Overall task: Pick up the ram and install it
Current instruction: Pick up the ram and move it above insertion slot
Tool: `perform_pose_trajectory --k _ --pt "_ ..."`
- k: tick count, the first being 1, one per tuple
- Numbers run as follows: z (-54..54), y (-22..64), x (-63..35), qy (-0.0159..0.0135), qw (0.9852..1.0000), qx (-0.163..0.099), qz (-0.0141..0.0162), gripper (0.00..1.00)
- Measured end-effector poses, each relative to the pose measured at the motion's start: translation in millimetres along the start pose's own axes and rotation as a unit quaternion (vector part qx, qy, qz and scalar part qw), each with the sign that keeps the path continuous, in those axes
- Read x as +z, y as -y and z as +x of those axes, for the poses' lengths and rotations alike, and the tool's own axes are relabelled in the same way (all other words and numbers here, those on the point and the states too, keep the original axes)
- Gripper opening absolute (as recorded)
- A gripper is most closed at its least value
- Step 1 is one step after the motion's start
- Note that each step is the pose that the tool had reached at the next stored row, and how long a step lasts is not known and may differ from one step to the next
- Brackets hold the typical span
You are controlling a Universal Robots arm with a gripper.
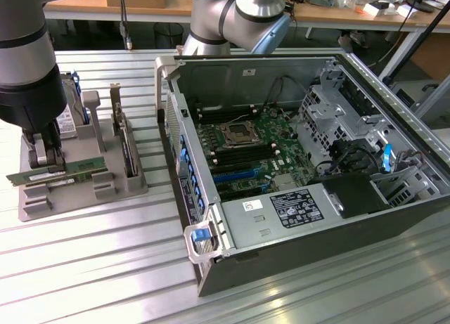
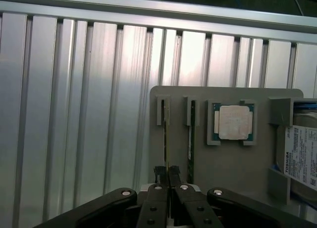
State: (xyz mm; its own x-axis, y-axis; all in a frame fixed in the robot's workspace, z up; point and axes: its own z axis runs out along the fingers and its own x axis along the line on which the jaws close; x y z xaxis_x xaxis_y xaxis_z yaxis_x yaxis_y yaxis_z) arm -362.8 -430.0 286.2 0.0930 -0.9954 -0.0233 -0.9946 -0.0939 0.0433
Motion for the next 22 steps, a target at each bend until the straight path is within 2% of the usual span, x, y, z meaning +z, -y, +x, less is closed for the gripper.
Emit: perform_pose_trajectory --k 22 --pt "-0.4 -0.7 -15.7 0.0000 1.0000 0.000 0.0000 0.12"
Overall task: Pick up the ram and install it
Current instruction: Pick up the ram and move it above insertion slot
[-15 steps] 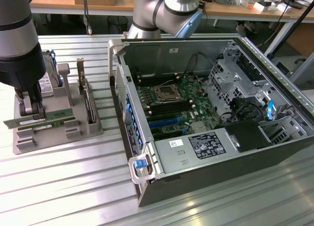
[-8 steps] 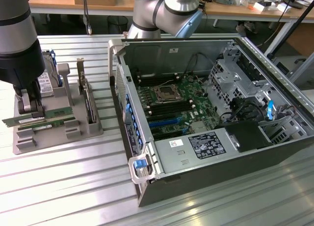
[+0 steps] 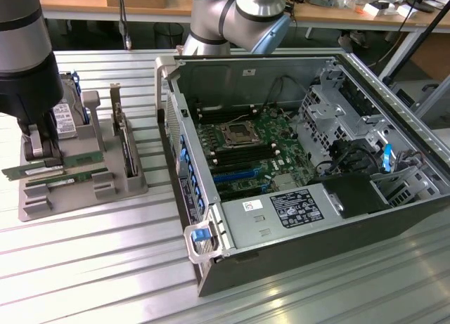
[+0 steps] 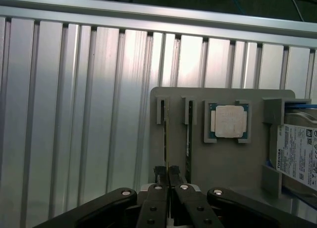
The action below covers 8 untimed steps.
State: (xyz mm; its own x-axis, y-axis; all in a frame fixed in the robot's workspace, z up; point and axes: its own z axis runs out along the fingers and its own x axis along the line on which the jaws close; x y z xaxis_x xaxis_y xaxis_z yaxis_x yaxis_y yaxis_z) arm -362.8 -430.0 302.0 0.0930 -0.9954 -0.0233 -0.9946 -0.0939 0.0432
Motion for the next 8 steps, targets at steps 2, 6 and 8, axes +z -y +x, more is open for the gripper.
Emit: perform_pose_trajectory --k 2,6,8 --pt "0.0 -0.1 -1.3 0.0000 1.0000 0.000 0.0000 0.12" --pt "-0.1 -0.2 -4.2 0.0000 1.0000 0.000 0.0000 0.12" --pt "-0.1 -0.2 -5.6 0.0000 1.0000 0.000 -0.0001 0.12"
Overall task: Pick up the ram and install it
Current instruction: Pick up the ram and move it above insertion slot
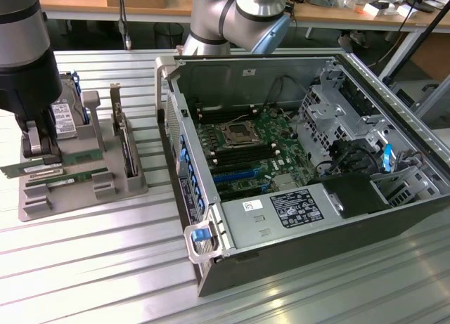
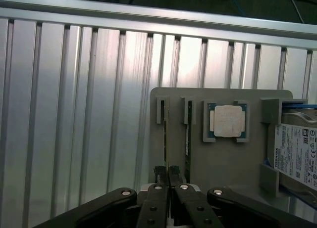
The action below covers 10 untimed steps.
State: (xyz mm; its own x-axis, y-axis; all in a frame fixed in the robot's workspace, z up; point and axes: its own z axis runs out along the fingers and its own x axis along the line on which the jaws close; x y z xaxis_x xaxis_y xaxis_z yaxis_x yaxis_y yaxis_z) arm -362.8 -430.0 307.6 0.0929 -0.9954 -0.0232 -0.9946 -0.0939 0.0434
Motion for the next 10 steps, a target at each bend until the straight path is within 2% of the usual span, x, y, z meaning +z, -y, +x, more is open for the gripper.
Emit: perform_pose_trajectory --k 10 --pt "-0.2 -0.4 -8.6 0.0000 1.0000 0.000 0.0001 0.12"
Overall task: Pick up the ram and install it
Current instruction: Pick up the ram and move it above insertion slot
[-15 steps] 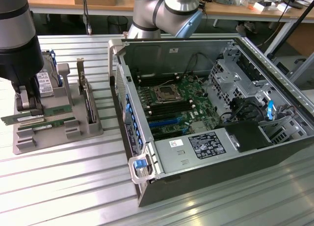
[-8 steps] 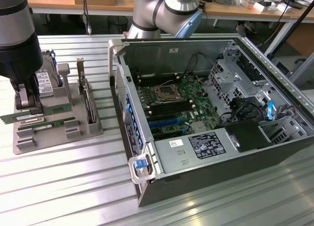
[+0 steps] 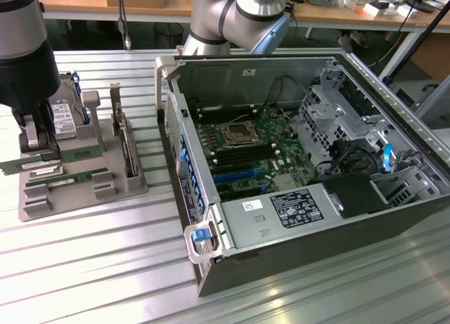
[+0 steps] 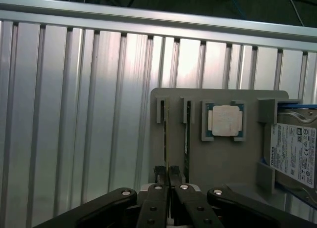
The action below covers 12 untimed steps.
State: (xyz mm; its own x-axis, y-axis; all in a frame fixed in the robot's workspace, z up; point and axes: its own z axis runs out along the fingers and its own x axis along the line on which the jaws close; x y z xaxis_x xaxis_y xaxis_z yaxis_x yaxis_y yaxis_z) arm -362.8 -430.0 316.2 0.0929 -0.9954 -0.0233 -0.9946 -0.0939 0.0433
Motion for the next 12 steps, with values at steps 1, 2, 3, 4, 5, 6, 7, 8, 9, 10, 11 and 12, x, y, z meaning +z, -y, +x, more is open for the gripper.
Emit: perform_pose_trajectory --k 1,2,3,4,5,6,7,8,9,10,11,12 --pt "0.0 0.0 -0.9 0.0000 1.0000 0.000 0.0000 0.12" --pt "0.0 -0.1 -1.6 0.0000 1.0000 0.000 0.0000 0.12" --pt "-0.1 -0.1 -2.7 0.0000 1.0000 0.000 0.0000 0.12" --pt "-0.1 -0.2 -3.7 0.0000 1.0000 0.000 0.0000 0.12" --pt "-0.1 -0.2 -4.7 0.0000 1.0000 0.000 0.0000 0.12" --pt "-0.1 -0.2 -5.5 0.0000 1.0000 0.000 0.0000 0.12" --pt "-0.1 -0.3 -6.4 0.0000 1.0000 0.000 0.0000 0.12" --pt "-0.2 -0.3 -8.0 0.0000 1.0000 0.000 0.0000 0.12" --pt "-0.2 -0.4 -8.8 0.0000 1.0000 0.000 0.0000 0.12" --pt "-0.2 -0.4 -9.3 0.0000 1.0000 0.000 0.0000 0.12" --pt "-0.2 -0.4 -10.0 0.0000 1.0000 0.000 0.0000 0.12" --pt "-0.3 -0.5 -11.0 0.0000 1.0000 0.000 0.0000 0.12"
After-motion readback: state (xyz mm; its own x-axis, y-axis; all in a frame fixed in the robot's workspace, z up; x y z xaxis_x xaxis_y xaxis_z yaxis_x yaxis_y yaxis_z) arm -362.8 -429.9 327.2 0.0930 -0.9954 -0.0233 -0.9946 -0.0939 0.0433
